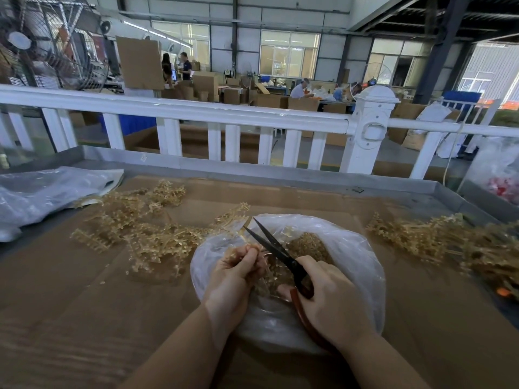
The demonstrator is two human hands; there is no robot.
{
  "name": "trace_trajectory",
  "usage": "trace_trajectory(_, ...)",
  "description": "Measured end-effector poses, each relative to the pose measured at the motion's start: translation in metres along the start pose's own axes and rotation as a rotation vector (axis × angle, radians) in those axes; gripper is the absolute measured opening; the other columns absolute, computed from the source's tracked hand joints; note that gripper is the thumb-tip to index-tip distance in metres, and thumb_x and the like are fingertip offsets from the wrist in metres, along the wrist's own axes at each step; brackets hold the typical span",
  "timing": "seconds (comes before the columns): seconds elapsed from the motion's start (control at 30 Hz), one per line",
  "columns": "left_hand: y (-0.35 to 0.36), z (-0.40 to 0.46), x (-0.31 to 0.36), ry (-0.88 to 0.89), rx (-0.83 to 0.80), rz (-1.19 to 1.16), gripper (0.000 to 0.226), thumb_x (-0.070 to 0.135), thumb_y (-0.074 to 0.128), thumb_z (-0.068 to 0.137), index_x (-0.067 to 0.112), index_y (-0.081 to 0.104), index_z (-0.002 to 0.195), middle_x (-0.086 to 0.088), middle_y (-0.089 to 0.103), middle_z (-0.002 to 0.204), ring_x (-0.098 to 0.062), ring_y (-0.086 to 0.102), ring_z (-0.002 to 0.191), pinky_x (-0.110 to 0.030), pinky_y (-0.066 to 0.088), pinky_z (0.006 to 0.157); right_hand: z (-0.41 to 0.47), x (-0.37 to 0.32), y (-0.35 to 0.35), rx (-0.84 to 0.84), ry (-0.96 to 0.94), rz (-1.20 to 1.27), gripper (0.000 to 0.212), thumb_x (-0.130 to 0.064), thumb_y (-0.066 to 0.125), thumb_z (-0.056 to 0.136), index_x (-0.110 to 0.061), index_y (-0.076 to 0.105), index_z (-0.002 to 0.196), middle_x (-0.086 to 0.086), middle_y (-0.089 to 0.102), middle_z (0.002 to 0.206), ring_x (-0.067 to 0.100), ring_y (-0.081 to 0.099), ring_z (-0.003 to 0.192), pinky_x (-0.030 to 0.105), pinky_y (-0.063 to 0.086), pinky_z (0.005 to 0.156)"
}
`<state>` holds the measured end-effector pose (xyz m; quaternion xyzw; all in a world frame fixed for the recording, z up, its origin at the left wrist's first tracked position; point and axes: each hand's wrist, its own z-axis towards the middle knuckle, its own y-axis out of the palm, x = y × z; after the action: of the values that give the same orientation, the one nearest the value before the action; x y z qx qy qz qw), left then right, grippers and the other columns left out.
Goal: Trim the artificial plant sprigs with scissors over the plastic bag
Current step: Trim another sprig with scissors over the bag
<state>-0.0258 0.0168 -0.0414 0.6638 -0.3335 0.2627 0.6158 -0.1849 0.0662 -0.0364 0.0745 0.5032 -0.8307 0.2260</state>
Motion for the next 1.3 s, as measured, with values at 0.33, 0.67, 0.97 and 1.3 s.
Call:
trace_trajectory(0.33, -0.0025, -0.0006, 0.0002, -0.004, 0.015, -0.021, 0.009, 0.001, 0.056, 0.088, 0.004, 0.064, 0.084, -0.004, 0.064, 0.064, -0.01, 0.063, 0.058, -0.02, 0.055, 0.058, -0.0005, 0.0016, 0.0032, -0.009, 0.05, -0.02, 0.041, -0.058, 0.055, 0.084, -0.033, 0.055, 0.116, -0.015, 0.061, 0.102, 0.008, 0.054, 0.099, 0.019, 0.042, 0.082)
trace_trajectory(0.67, -0.0033, -0.0011, 0.0019, -0.041, 0.04, -0.018, 0.016, 0.002, 0.055, 0.091, 0.007, 0.058, 0.076, -0.004, 0.063, 0.061, -0.01, 0.063, 0.056, -0.021, 0.055, 0.057, 0.0, 0.0037, 0.0048, -0.087, 0.004, -0.025, 0.05, -0.064, 0.049, 0.084, -0.034, 0.052, 0.123, -0.014, 0.06, 0.108, 0.008, 0.053, 0.104, 0.022, 0.046, 0.088)
trace_trajectory(0.97, -0.0022, -0.0013, 0.0059, -0.086, 0.035, -0.052, 0.018, -0.002, 0.049, 0.092, 0.006, 0.056, 0.077, -0.004, 0.061, 0.058, -0.009, 0.06, 0.049, -0.02, 0.053, 0.05, 0.0022, 0.0006, 0.0026, -0.098, -0.05, -0.068, 0.046, -0.063, 0.047, 0.084, -0.032, 0.054, 0.118, -0.011, 0.062, 0.099, 0.009, 0.056, 0.094, 0.019, 0.042, 0.078)
trace_trajectory(1.3, -0.0025, -0.0026, 0.0074, -0.101, -0.059, -0.009, 0.014, 0.0, 0.053, 0.089, 0.004, 0.057, 0.076, -0.005, 0.058, 0.06, -0.01, 0.059, 0.053, -0.019, 0.053, 0.054, 0.0036, -0.0032, -0.0001, -0.117, -0.07, -0.037, 0.047, -0.064, 0.044, 0.084, -0.026, 0.057, 0.11, -0.009, 0.062, 0.086, 0.01, 0.058, 0.081, 0.021, 0.045, 0.073)
